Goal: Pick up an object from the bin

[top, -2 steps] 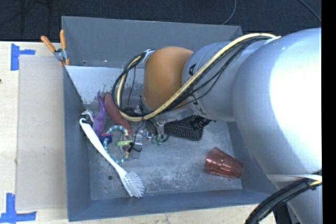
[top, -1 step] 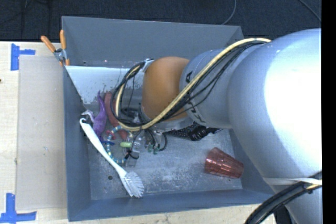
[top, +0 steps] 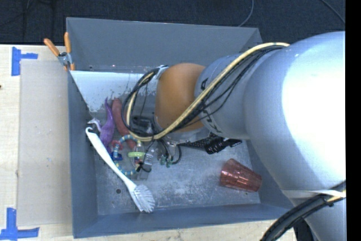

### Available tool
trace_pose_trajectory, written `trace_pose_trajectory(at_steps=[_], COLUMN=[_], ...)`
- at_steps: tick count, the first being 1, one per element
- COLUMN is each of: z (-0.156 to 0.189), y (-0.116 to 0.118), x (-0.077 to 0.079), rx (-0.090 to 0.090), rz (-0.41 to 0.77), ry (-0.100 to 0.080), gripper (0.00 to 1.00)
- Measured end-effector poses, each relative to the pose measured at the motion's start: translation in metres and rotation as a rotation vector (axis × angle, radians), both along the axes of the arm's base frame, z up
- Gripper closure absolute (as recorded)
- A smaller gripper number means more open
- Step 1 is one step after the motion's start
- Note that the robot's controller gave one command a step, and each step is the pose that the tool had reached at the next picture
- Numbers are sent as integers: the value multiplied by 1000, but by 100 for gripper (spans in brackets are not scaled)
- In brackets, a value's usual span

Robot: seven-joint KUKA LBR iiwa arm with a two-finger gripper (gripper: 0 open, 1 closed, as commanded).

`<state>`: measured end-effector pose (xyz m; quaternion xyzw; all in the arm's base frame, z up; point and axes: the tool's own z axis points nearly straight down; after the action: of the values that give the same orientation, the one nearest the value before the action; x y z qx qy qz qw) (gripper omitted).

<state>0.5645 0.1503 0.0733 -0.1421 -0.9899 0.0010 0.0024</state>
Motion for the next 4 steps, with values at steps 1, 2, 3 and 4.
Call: trace_pose_trajectory(at_steps=[1,2,3,4], z=[53,90,32,1], y=[1,3,17,26], x=[6,14,17,22], rx=[0,2,2,0], rz=[37,10,65,-45], ry=[4,-6,-3,5], gripper=[0,0,0,0])
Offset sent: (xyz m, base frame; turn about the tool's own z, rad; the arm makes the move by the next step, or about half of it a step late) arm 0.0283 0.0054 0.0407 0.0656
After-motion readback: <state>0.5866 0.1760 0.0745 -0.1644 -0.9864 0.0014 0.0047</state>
